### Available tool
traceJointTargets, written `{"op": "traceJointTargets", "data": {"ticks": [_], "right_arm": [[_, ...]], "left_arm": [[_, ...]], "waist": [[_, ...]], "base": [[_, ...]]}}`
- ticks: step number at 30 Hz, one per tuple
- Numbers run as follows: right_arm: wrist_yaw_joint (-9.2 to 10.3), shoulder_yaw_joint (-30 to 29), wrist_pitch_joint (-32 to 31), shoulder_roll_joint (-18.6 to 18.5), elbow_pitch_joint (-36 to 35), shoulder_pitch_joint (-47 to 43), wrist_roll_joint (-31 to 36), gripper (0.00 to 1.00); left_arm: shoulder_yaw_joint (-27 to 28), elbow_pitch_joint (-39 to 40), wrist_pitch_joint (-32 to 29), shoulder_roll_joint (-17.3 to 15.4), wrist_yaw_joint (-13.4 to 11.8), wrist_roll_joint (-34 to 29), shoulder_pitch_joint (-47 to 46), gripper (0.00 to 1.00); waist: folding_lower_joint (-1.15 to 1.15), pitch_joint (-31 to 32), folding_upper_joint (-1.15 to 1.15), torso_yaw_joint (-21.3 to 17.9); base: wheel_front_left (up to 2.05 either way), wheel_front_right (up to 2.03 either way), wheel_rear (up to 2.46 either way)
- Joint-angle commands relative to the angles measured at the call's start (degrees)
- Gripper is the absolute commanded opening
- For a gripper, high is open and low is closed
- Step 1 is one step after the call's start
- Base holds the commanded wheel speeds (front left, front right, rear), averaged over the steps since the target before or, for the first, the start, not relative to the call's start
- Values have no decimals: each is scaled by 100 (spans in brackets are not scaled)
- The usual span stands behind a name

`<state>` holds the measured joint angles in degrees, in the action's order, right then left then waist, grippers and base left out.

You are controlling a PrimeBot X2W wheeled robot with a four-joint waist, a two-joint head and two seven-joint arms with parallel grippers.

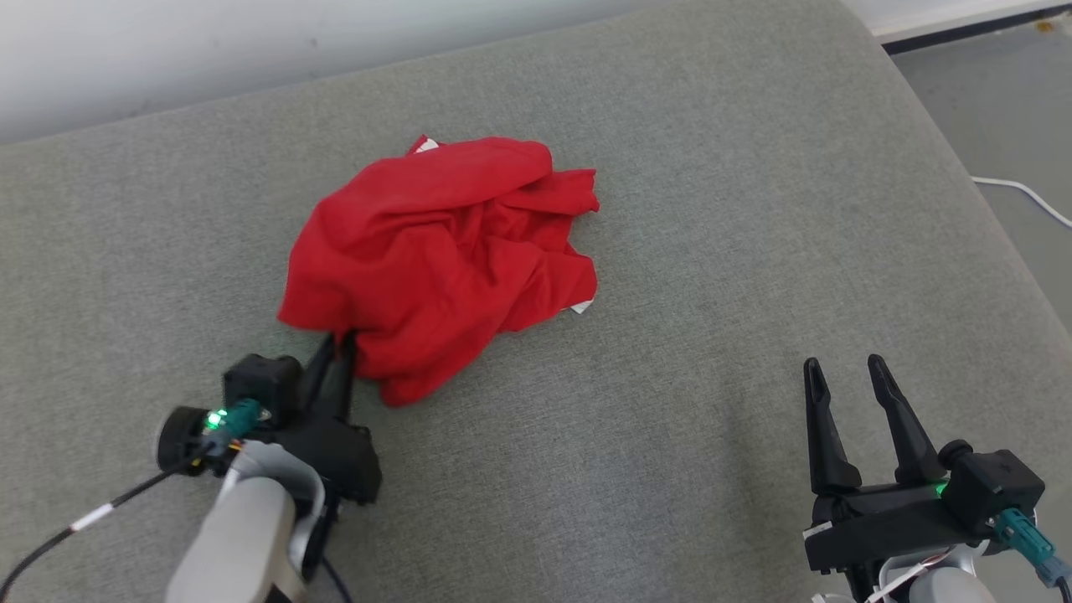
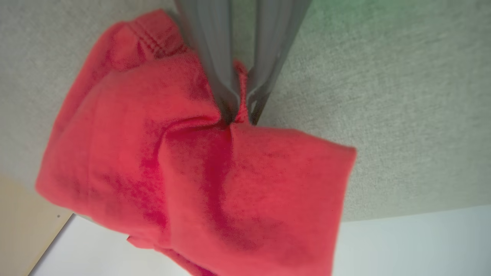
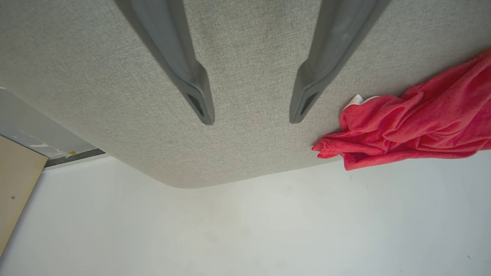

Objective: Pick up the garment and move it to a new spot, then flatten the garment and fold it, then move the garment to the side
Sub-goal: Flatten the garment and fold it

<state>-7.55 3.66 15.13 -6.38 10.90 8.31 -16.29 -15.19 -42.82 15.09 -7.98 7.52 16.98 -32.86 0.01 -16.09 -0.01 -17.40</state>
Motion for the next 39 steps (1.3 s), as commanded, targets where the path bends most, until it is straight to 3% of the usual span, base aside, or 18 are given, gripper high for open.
{"op": "traceJointTargets", "data": {"ticks": [1,13,20,30,35,39], "right_arm": [[13,-20,2,14,-2,-37,44,100],[13,-44,2,35,-9,-195,105,100],[13,-54,2,73,14,-285,122,100],[13,-95,2,20,-23,-317,150,100],[13,-106,2,-14,8,-348,166,100],[13,-77,2,-41,39,-346,150,100]], "left_arm": [[88,130,12,-100,-11,-9,36,0],[848,1850,15,-539,-294,-420,-44,0],[422,2637,14,-382,-287,-792,574,0],[-647,2311,14,241,-102,-759,1827,0],[-915,1914,14,396,-82,-650,2287,0],[-800,1772,14,429,-151,-544,2525,0]], "waist": [[-1,135,1,136],[-1,566,1,617],[-1,641,1,769],[-1,577,1,964],[-1,598,1,1064],[-1,650,1,1148]], "base": [[0,0,0],[0,0,0],[0,0,0],[0,0,0],[0,0,0],[0,0,0]]}}
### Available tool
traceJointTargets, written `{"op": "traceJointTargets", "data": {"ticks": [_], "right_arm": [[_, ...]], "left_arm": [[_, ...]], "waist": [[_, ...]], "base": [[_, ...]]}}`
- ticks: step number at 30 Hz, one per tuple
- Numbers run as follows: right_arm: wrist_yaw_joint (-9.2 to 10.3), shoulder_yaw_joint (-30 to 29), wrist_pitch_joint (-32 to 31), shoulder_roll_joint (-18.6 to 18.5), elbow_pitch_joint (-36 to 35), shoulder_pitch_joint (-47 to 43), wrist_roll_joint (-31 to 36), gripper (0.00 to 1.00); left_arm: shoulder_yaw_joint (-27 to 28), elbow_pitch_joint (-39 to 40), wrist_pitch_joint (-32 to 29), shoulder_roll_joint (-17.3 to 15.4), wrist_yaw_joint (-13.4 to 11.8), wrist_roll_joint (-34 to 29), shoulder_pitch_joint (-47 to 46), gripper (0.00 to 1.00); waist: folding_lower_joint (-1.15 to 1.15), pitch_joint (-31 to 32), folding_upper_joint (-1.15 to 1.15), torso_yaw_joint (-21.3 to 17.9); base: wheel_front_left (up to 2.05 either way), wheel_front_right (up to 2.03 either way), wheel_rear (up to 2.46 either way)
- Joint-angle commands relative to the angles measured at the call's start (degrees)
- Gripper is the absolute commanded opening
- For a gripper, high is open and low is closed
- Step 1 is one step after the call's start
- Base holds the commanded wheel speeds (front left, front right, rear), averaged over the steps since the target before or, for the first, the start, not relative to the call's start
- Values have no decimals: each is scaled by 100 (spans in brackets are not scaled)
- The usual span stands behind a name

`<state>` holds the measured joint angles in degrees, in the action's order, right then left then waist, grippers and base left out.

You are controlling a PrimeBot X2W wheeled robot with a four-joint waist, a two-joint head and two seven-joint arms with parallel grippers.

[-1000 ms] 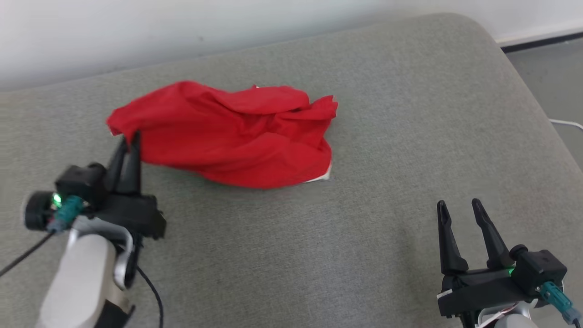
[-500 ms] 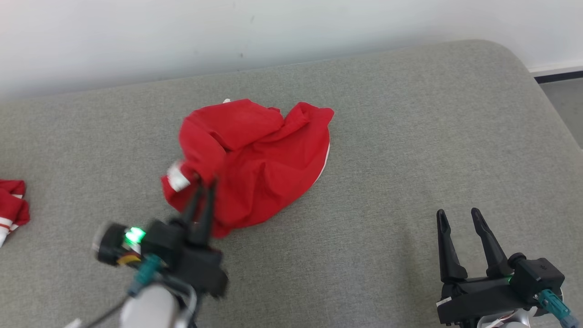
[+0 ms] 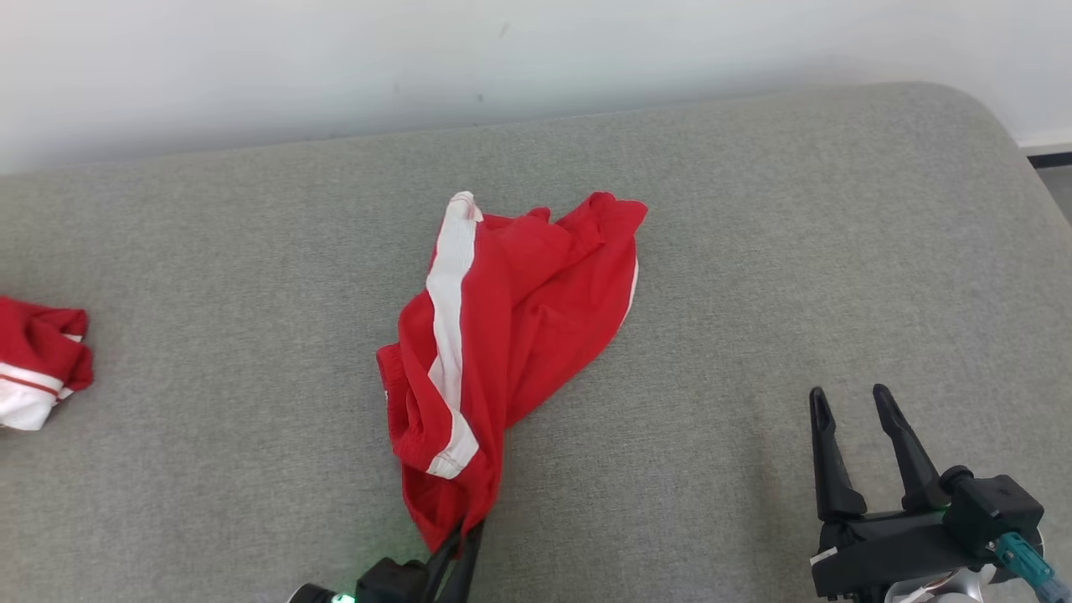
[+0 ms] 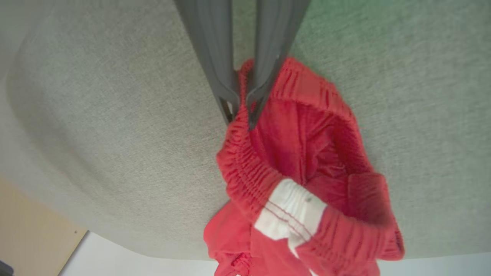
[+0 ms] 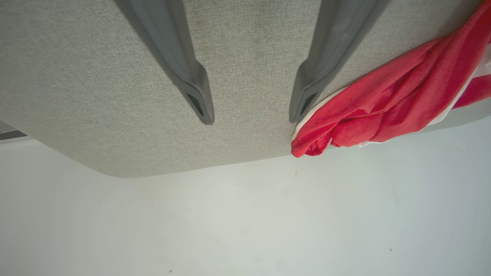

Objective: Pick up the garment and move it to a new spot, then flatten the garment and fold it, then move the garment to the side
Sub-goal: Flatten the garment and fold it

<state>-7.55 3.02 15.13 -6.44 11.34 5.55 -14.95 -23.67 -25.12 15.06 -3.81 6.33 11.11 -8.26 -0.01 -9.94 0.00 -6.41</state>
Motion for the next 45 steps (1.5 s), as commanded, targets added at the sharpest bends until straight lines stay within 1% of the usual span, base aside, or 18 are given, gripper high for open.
{"op": "traceJointTargets", "data": {"ticks": [1,6,10,12,13,14,17,20,24,25,26,27,28,33,34,36,41,45], "right_arm": [[13,-34,2,-45,-4,-96,14,100],[13,-3,2,-67,34,-122,22,100],[13,69,2,-62,76,-146,26,100],[13,83,2,-63,98,-163,16,100],[13,85,2,-64,108,-181,13,100],[13,88,2,-65,114,-199,11,100],[13,89,2,-73,128,-229,9,100],[13,63,2,-87,130,-243,-1,100],[13,54,2,-92,132,-310,-9,100],[13,54,2,-91,135,-317,-12,100],[13,65,2,-85,138,-318,-18,100],[13,65,2,-85,138,-318,-18,100],[13,69,2,-74,146,-323,-22,100],[13,58,2,-67,159,-332,-9,100],[13,58,2,-67,159,-332,-9,100],[13,30,2,-84,162,-344,2,100],[13,4,2,-106,158,-381,1,100],[13,2,2,-100,165,-382,4,100]], "left_arm": [[89,4,17,13,-47,45,120,0],[367,74,17,-176,-182,-91,238,0],[526,37,17,-256,-166,-101,313,0],[592,28,17,-227,-150,-37,358,0],[634,93,17,-181,-131,49,379,11],[660,172,17,-135,-99,110,408,100],[692,395,18,-86,-82,108,480,100],[873,875,18,-29,-71,184,544,100],[1114,1443,17,22,-129,78,632,100],[1191,1564,18,26,-140,49,633,100],[1406,1762,17,26,-184,8,654,100],[1406,1762,17,26,-184,8,654,100],[1656,1906,17,30,-233,-2,676,100],[2305,2102,17,-7,-323,-81,783,100],[2305,2102,17,-7,-323,-81,783,100],[2550,2156,17,-43,-306,-220,894,100],[2757,2113,17,-36,-243,-330,1057,100],[2748,2055,17,23,-215,-321,1071,100]], "waist": [[1,55,0,92],[1,176,0,268],[1,294,0,377],[1,353,0,408],[1,378,0,422],[1,406,0,434],[1,457,0,454],[1,523,0,486],[1,583,0,503],[1,601,0,502],[1,622,0,499],[1,622,0,499],[1,641,0,488],[1,680,0,428],[1,680,0,428],[1,693,0,395],[1,671,0,373],[1,649,0,357]], "base": [[0,0,0],[0,0,0],[0,0,0],[0,0,0],[0,0,0],[0,0,0],[0,0,0],[0,0,0],[0,0,0],[0,0,0],[0,0,0],[0,0,0],[0,0,0],[0,0,0],[0,0,0],[0,0,0],[0,0,0],[0,0,0]]}}
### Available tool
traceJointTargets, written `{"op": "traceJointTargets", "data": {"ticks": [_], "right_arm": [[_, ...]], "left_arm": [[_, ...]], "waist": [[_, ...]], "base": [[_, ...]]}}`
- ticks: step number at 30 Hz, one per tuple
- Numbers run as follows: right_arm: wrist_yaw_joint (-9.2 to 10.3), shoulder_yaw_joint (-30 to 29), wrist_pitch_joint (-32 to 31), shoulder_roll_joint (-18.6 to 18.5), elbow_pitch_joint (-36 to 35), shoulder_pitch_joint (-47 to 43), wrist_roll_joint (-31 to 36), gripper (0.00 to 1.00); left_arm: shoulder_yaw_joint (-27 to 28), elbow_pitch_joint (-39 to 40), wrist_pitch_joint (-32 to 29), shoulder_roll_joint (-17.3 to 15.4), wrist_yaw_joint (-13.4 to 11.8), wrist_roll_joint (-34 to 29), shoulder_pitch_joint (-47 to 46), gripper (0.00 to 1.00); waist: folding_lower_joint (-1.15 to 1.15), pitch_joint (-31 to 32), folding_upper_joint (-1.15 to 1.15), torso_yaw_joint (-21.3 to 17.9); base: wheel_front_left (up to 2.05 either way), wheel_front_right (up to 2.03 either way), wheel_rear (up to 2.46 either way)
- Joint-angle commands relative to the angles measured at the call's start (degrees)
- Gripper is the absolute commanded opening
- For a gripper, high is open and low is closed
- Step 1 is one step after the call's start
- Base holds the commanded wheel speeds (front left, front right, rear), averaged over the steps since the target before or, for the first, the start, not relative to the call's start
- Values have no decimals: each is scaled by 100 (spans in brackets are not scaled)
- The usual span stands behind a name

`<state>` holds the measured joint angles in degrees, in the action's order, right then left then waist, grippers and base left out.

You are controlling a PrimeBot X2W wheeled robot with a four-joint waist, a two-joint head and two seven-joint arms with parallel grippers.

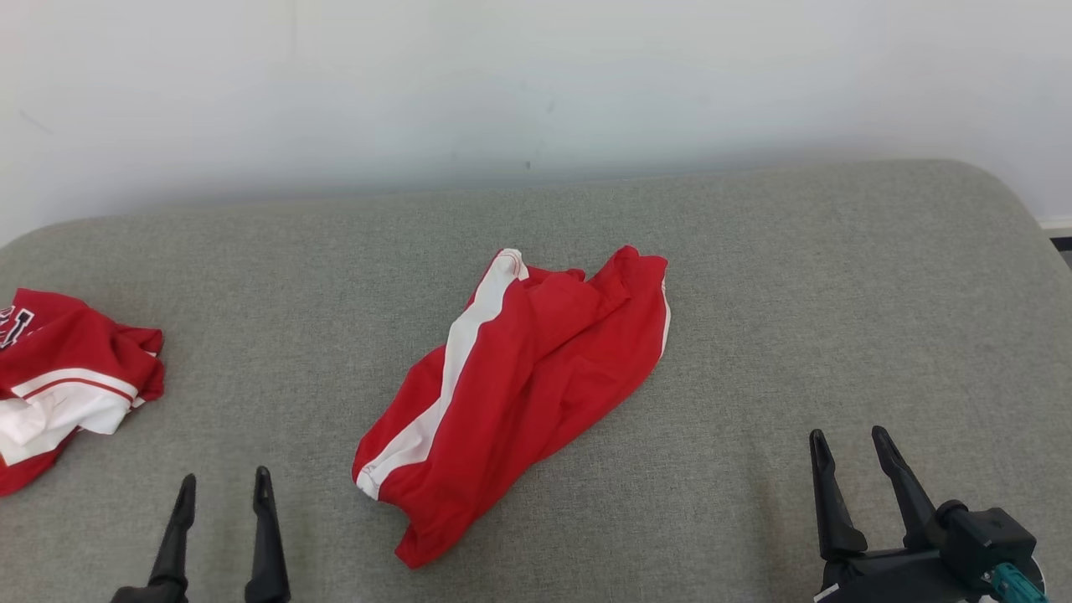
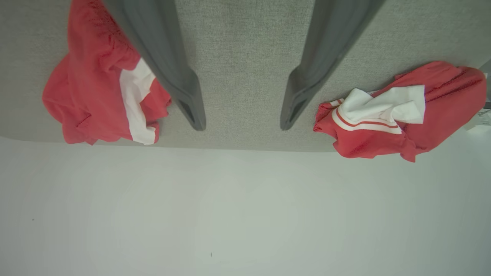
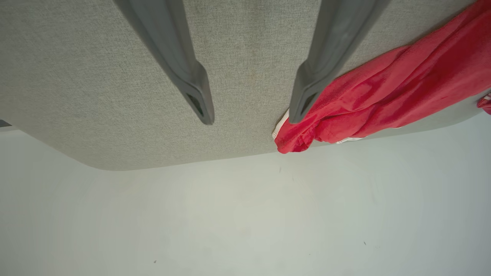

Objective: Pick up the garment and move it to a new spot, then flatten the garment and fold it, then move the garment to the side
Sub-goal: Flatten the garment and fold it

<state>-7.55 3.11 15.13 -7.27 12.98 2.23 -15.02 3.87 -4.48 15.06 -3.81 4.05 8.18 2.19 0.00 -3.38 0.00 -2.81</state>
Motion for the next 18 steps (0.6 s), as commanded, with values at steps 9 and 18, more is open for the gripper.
{"op": "traceJointTargets", "data": {"ticks": [9,18], "right_arm": [[13,35,2,-6,19,114,9,100],[13,5,2,7,10,119,-40,100]], "left_arm": [[-491,-765,18,66,244,147,-481,100],[-827,-1688,17,78,321,702,-740,100]], "waist": [[0,-152,0,-81],[0,-280,0,-264]], "base": [[0,0,0],[0,0,0]]}}
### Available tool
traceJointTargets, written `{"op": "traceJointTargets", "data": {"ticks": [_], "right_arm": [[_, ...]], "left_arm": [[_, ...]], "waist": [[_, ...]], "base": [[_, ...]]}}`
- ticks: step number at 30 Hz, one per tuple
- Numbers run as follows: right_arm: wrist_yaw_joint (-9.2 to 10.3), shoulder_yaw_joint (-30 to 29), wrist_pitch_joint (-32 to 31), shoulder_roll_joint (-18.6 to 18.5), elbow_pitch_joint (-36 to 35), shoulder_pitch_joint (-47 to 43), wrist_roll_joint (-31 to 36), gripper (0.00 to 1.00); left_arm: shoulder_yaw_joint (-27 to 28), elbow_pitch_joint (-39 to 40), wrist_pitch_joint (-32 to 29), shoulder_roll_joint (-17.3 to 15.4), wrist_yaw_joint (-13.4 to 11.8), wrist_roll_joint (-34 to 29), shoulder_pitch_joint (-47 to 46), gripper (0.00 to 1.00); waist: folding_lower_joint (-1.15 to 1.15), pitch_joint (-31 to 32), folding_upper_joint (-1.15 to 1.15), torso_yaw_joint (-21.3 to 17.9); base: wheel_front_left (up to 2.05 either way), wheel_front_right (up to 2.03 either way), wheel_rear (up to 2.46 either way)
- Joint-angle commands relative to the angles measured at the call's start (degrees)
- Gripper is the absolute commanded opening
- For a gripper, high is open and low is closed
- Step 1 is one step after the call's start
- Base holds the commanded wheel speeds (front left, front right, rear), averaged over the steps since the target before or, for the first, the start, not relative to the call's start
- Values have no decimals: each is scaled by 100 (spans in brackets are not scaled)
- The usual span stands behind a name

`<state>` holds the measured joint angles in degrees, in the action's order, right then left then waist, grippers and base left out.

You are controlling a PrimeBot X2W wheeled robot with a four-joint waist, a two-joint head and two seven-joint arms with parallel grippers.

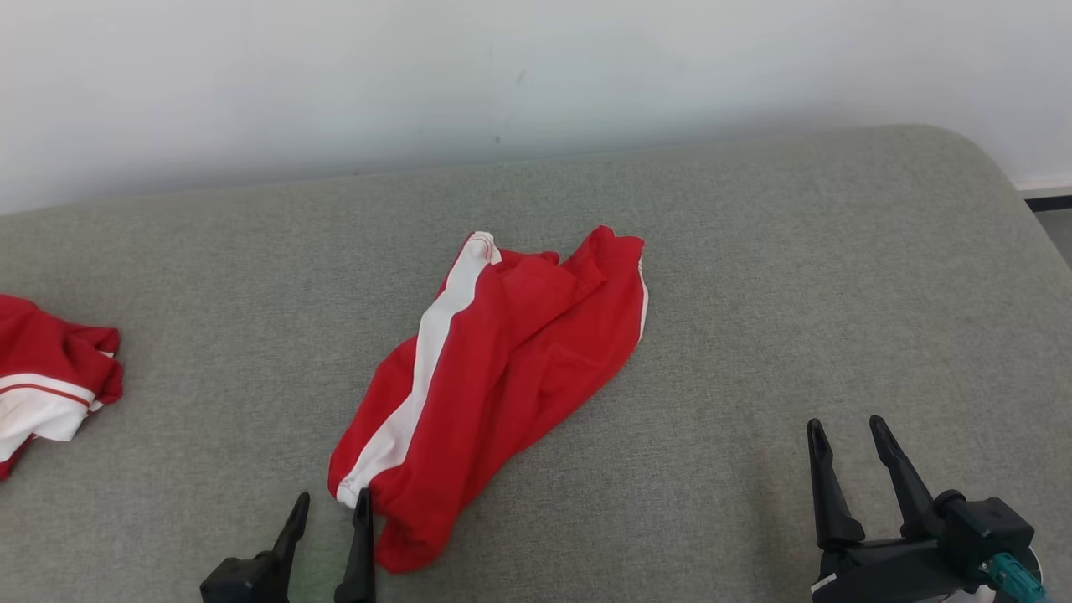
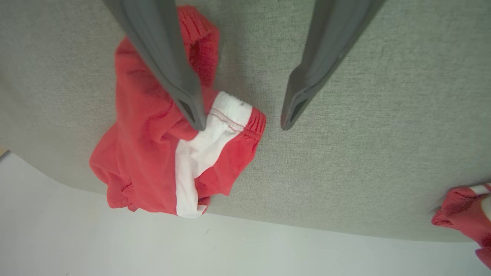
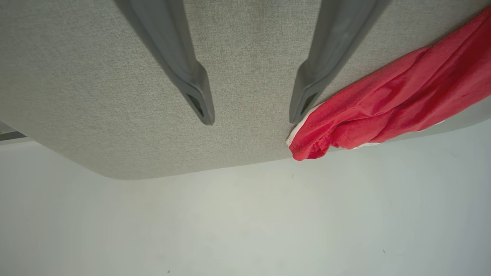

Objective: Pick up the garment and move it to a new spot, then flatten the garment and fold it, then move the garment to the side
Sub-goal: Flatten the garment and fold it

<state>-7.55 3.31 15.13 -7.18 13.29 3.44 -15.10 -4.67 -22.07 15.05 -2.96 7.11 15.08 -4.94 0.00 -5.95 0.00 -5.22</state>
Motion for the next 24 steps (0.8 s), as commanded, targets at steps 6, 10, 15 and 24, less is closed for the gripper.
{"op": "traceJointTargets", "data": {"ticks": [6,10,15,24], "right_arm": [[13,8,2,-23,-18,61,-61,100],[13,24,2,-49,-25,91,-66,100],[13,41,2,-68,-31,111,-69,100],[13,26,2,-59,-28,93,-62,100]], "left_arm": [[-122,-307,18,2,43,487,-180,100],[-417,-485,18,7,34,938,-338,100],[-687,-836,18,-2,37,1207,-572,68],[-507,-645,19,-50,37,1103,-886,0]], "waist": [[0,-91,0,-116],[0,-126,0,-166],[0,-170,0,-221],[0,-166,0,-251]], "base": [[0,0,0],[0,0,0],[0,0,0],[0,0,0]]}}
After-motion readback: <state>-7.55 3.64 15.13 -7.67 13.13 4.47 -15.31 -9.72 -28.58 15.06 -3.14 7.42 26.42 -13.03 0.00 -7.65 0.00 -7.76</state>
